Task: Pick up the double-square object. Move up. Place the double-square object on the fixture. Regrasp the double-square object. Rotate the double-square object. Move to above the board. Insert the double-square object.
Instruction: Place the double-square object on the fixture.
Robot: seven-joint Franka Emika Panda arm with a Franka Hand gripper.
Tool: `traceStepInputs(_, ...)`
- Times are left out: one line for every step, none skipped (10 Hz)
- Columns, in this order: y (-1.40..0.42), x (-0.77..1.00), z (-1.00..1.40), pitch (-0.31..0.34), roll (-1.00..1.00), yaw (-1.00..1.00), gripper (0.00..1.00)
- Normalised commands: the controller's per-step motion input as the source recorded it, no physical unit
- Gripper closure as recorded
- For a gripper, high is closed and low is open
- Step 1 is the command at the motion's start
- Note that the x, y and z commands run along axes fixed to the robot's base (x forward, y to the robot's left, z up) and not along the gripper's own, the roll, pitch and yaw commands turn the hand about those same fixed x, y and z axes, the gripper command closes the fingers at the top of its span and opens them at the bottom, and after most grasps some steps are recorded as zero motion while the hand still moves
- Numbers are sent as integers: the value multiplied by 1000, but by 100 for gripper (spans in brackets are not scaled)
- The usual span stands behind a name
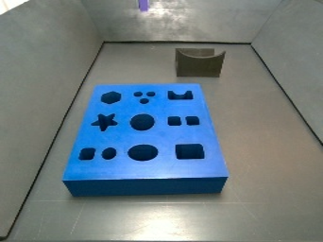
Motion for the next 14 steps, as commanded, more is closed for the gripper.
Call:
traceStepInputs(13,-6,349,86,64,0,100)
traceStepInputs(14,-2,249,93,66,4,100)
traceStepInputs(-330,1000,-655,226,275,-943,100)
traceStepInputs(-329,1000,-667,226,270,-924,100)
traceStepInputs(-285,1000,-639,174,211,-622,100)
traceStepInputs(-261,1000,-607,138,140,-415,100)
traceStepInputs(-237,1000,-560,103,89,-232,100)
traceStepInputs(-225,1000,-535,89,82,-172,100)
traceStepInputs(-197,1000,-468,63,82,-74,100)
traceStepInputs(-189,1000,-447,57,85,-46,100)
traceStepInputs(-174,1000,-417,44,91,-12,100)
traceStepInputs(-160,1000,-385,24,97,11,100)
traceStepInputs(-147,1000,-358,11,102,23,100)
traceStepInputs(-134,1000,-331,7,108,24,100)
